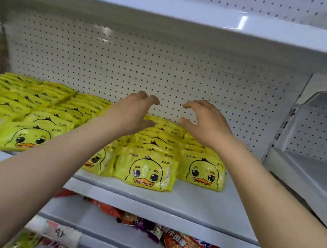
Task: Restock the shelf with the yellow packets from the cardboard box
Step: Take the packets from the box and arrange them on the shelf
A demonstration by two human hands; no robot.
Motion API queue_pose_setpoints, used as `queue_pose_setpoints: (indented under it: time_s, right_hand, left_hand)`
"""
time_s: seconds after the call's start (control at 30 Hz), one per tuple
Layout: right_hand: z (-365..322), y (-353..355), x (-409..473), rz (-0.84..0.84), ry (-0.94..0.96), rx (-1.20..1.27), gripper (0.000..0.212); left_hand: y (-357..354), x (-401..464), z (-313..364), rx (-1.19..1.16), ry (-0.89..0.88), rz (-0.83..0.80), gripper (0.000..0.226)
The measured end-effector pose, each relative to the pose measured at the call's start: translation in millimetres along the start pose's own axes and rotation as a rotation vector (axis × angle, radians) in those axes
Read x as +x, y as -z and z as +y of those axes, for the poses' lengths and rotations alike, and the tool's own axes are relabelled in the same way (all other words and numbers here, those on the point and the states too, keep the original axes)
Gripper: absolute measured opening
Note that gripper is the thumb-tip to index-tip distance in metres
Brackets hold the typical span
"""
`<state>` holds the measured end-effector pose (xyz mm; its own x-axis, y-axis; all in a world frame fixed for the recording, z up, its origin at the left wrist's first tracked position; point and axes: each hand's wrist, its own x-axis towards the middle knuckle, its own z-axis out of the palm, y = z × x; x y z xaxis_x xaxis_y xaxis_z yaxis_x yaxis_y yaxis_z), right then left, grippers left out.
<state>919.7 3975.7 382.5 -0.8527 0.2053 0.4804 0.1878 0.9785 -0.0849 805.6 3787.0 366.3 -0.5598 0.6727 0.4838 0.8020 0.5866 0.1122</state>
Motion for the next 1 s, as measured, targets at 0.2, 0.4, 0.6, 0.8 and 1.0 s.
queue_pose_setpoints:
  time_s: [0.2,0.4,0.6,0.8,1.0]
  right_hand:
    - [-83.5,-29.2,8.1,0.058,0.249,0.141,0.049]
    - [-184.8,-69.2,12.1,0.038,0.455,0.226,0.049]
    - [-298.0,-112.5,14.8,-0.031,0.660,0.286,0.050]
    - [-447.6,-152.4,23.2,-0.096,0.769,0.362,0.049]
    - [-598.8,-187.1,24.5,-0.115,0.869,0.397,0.053]
  left_hand:
    - [33.6,-76.6,-71.5,0.094,0.147,0.140,0.056]
    - [61.3,-162.2,-137.5,0.135,0.280,0.192,0.067]
    - [94.8,-254.7,-214.1,0.224,0.428,0.165,0.058]
    - [139.9,-346.0,-305.8,0.335,0.563,0.114,0.055]
    - [174.4,-428.4,-400.6,0.421,0.661,0.082,0.054]
